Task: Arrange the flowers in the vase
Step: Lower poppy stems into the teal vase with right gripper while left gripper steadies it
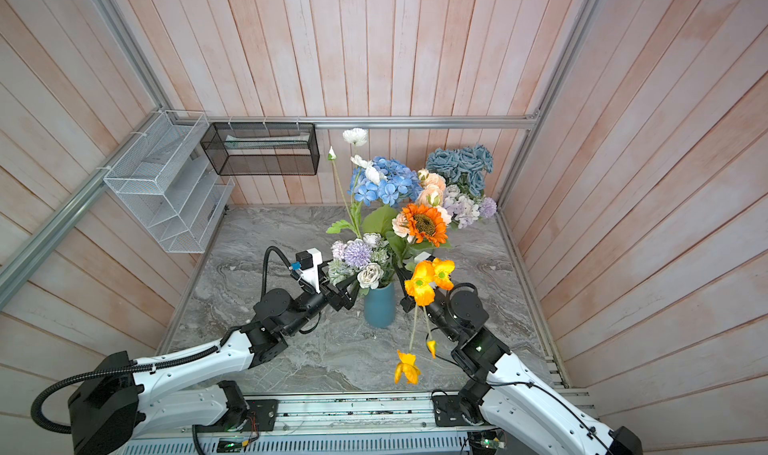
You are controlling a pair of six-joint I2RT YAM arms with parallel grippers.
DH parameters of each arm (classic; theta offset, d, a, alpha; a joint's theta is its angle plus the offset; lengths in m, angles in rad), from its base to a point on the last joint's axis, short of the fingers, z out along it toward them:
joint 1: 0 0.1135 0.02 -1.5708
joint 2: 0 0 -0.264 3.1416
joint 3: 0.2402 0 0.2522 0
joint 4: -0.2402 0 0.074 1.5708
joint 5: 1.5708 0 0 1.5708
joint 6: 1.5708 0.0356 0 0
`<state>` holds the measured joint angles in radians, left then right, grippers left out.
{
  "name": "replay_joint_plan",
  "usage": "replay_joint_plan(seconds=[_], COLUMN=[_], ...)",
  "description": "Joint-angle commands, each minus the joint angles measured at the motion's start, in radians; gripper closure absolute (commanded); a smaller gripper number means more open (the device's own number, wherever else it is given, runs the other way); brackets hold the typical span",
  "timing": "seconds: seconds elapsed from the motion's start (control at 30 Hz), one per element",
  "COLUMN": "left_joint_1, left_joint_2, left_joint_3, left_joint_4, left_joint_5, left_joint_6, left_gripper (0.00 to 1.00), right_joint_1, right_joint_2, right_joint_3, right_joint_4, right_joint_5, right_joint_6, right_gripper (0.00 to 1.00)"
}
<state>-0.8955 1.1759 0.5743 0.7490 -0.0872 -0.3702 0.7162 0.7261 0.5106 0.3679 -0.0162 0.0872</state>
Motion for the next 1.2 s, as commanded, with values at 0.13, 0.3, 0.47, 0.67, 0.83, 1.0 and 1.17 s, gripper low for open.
replay_joint_plan(seconds=[0.13, 0.3, 0.47, 0.67, 0.83, 1.0, 1.17], left_joint_1=[0.006, 0.006, 0.006, 0.006, 0.006, 0.006, 0.008], left_joint_2=[-0.016, -0.016, -0.020, -0.027, -0.035, -0.051, -0.047], left_joint_3=[-0.001, -0.004, -0.005, -0.014, -0.023, -0.031, -0.029], left_joint_4=[0.031, 0.036, 0.038, 0.038, 0.038, 0.023, 0.013], left_joint_5=[-0.019, -0.016, -0.004, 0.000, -0.016, -0.045, -0.049], left_joint_6=[-0.005, -0.007, -0.014, -0.016, -0.016, -0.023, -0.026], left_gripper=[0.00, 0.00, 0.00, 0.00, 0.00, 0.00, 0.00], right_joint_1=[-0.001, -0.001, -0.001, -0.001, -0.001, -0.001, -0.001], right_joint_2=[0.054, 0.065, 0.096, 0.167, 0.178, 0.190, 0.150], right_joint_3=[-0.005, -0.040, -0.049, -0.035, -0.029, 0.019, 0.051], right_joint_4=[-0.048, -0.051, -0.037, -0.055, -0.030, -0.094, -0.178], right_joint_5=[0.004, 0.003, -0.005, -0.017, -0.033, -0.047, -0.107], right_joint_6=[0.032, 0.033, 0.022, 0.003, 0.003, 0.015, 0.037], right_gripper=[0.92, 0.91, 0.91, 0.90, 0.87, 0.70, 0.49])
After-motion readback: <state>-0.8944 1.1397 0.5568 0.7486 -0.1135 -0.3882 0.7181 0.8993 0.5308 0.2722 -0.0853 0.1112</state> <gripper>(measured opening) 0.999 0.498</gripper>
